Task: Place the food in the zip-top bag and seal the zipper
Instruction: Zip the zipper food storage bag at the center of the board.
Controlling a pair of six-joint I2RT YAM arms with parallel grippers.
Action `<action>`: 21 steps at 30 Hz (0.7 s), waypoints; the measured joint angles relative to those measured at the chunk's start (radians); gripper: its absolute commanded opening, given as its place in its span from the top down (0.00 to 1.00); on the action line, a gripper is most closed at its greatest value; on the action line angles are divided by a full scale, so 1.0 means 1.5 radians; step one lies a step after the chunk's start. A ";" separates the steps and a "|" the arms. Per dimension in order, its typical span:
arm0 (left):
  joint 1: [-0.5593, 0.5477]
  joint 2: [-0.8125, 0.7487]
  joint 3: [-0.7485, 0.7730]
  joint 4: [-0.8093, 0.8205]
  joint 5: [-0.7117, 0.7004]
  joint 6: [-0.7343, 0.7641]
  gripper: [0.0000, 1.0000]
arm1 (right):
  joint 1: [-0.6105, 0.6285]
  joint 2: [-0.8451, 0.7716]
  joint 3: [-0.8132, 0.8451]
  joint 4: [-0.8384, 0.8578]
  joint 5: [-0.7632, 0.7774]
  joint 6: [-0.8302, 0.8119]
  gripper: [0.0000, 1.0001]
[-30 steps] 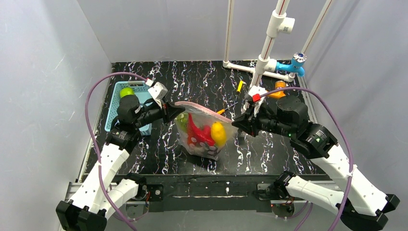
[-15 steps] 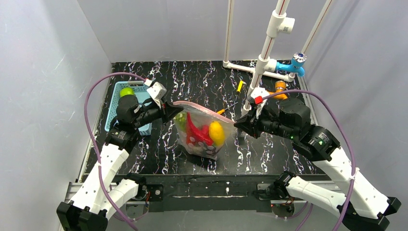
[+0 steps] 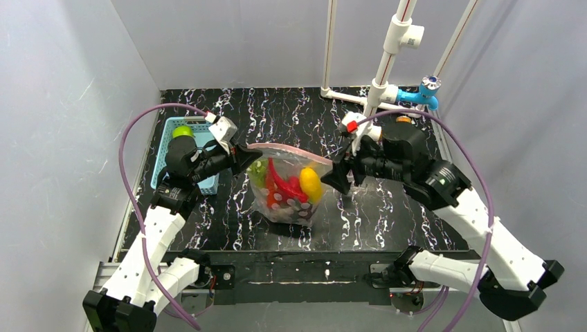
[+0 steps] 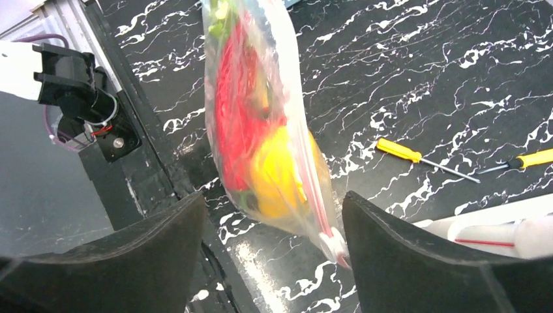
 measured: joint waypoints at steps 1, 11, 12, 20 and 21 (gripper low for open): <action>0.000 -0.001 -0.001 0.005 0.005 -0.001 1.00 | 0.000 0.014 0.012 -0.003 0.001 -0.004 0.11; 0.000 -0.008 -0.006 0.034 0.048 -0.009 1.00 | 0.000 0.166 0.189 -0.072 -0.049 -0.008 0.09; 0.000 -0.009 -0.006 0.036 0.052 -0.009 1.00 | 0.000 0.176 0.200 -0.077 -0.057 -0.007 0.09; 0.000 -0.018 -0.015 0.055 0.088 -0.015 1.00 | 0.001 0.245 0.243 -0.099 -0.067 -0.003 0.08; 0.000 -0.018 -0.015 0.057 0.093 -0.015 1.00 | 0.001 0.249 0.243 -0.101 -0.067 -0.003 0.07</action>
